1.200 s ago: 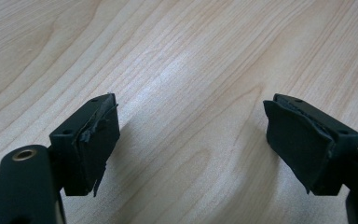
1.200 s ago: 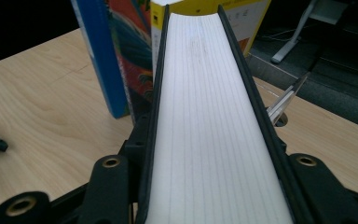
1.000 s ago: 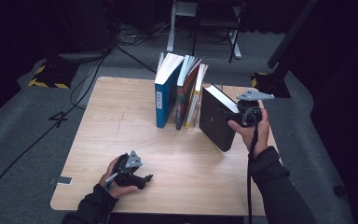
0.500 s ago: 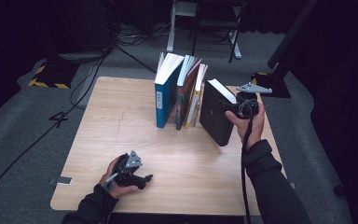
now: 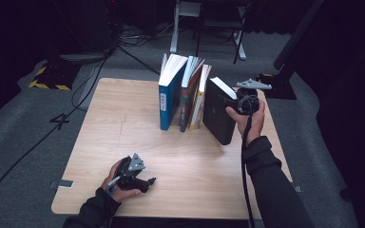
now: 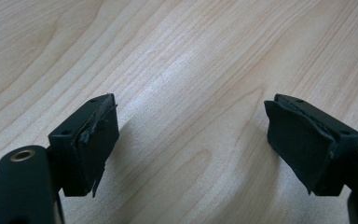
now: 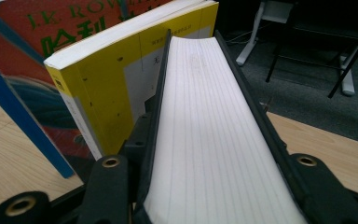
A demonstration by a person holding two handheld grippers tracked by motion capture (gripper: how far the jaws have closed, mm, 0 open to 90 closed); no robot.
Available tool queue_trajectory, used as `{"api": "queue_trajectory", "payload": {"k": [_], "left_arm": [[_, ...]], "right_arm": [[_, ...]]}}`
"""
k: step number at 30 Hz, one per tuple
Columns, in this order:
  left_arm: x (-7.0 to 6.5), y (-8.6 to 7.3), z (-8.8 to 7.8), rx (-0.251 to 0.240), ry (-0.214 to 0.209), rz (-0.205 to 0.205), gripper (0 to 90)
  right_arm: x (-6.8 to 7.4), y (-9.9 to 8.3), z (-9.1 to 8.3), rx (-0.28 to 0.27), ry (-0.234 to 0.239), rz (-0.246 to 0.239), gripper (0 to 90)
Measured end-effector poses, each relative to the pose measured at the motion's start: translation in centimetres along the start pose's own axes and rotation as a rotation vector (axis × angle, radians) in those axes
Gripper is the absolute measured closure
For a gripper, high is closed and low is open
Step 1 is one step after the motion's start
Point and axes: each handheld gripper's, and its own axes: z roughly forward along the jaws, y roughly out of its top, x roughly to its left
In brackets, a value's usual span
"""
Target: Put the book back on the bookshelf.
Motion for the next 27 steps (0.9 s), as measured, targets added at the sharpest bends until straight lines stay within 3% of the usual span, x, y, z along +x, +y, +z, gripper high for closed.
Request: {"api": "queue_trajectory", "payload": {"k": [18, 27], "left_arm": [[-0.1, 0.0, 0.0, 0.001, -0.003, 0.004, 17.2], [-0.2, 0.0, 0.0, -0.001, -0.007, 0.005, 17.1]], "right_arm": [[-0.6, 0.2, 2.5, -0.047, -0.058, 0.057, 53.4], [-1.0, -0.5, 2.6, -0.054, -0.04, 0.065, 53.1]]}}
